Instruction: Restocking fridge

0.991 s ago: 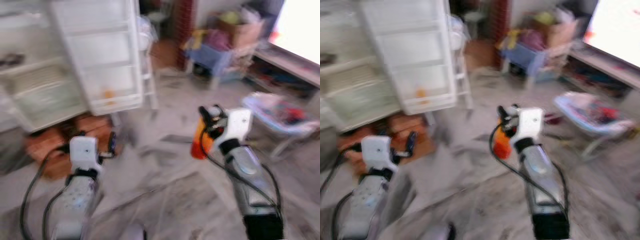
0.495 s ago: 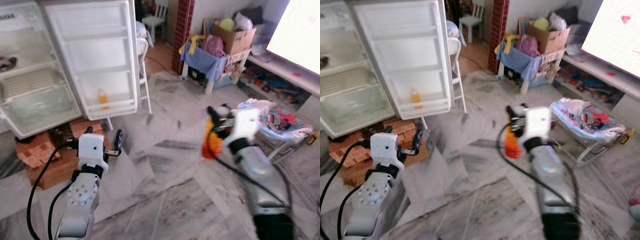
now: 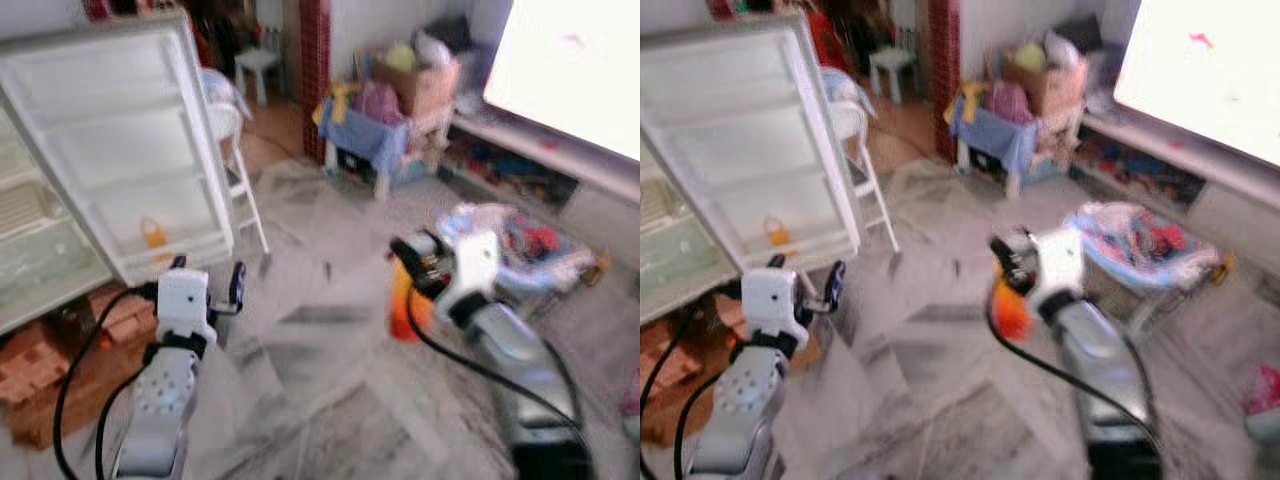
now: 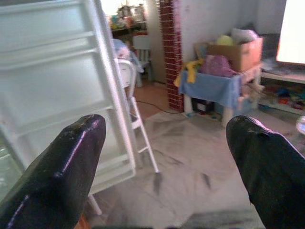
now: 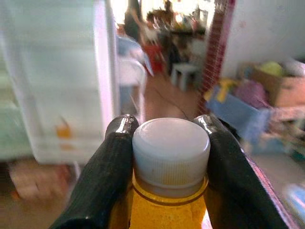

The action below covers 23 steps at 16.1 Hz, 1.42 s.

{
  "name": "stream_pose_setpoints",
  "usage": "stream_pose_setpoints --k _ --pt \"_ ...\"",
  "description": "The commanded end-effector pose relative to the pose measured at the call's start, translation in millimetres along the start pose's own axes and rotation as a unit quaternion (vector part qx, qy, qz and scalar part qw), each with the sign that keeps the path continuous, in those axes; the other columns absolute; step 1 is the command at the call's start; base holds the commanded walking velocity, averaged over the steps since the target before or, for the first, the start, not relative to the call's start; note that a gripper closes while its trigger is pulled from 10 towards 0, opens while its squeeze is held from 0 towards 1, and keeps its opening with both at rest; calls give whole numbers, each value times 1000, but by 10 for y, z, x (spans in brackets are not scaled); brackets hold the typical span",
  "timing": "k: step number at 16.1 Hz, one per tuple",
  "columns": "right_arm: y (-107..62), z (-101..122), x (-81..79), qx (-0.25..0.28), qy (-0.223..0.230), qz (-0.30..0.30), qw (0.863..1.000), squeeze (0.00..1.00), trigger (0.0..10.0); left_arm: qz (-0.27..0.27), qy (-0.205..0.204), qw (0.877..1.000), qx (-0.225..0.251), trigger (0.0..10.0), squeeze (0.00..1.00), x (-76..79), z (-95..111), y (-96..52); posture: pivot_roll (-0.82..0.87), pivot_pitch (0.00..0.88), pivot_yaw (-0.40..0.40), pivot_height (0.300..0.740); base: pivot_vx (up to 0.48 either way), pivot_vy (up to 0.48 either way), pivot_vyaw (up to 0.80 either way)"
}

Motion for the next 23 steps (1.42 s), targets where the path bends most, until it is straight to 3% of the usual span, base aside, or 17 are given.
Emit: stream_pose_setpoints --k 1,4,8,13,15,16,18,20,23 --pt "61 88 -162 25 18 10 999 0 10000 5 10 1000 0 10000 0 -36 12 2 142 8 -11 740 428 0 0" --pt "61 91 -263 38 25 0 999 0 10000 15 -1 1000 -11 10000 0 -63 -10 7 140 21 -12 740 405 175 0" --pt "109 166 -352 54 19 16 998 0 10000 21 6 1000 -19 9882 0 -77 -48 27 129 26 -21 740 0 425 395" --pt "174 199 -272 54 19 7 998 0 10000 37 11 999 -22 9020 0 -140 -44 31 137 28 -35 740 0 425 789" --pt "180 209 -275 56 22 4 998 0 10000 37 14 999 -20 9059 0 -145 -40 22 138 32 -35 740 0 424 631" --pt "185 223 -289 60 30 3 998 0 10000 24 30 999 -2 9725 0 -128 4 14 137 32 -33 740 386 285 0" --pt "183 235 -298 63 35 1 997 0 10000 35 23 999 -16 9098 0 -156 -29 33 134 32 -31 740 390 277 0" --pt "177 239 -181 64 27 -27 997 0 10000 35 30 999 -18 8784 0 -171 -37 61 134 28 -27 740 392 276 0" --pt "118 248 20 74 12 -86 993 0 10000 0 43 999 -2 10000 0 -124 -10 14 135 22 -17 740 393 276 0"
Point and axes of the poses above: a point about 5 cm out from each wrist's last joint towards the gripper, its own y axis pointing out of the wrist towards the gripper, its own z axis along the axis of the wrist's last joint, x = y × z, the point moved 5 cm from there along y, pointing out of the wrist towards the gripper, and after that the axes turned 9 degrees about y, right-handed, at the moved point
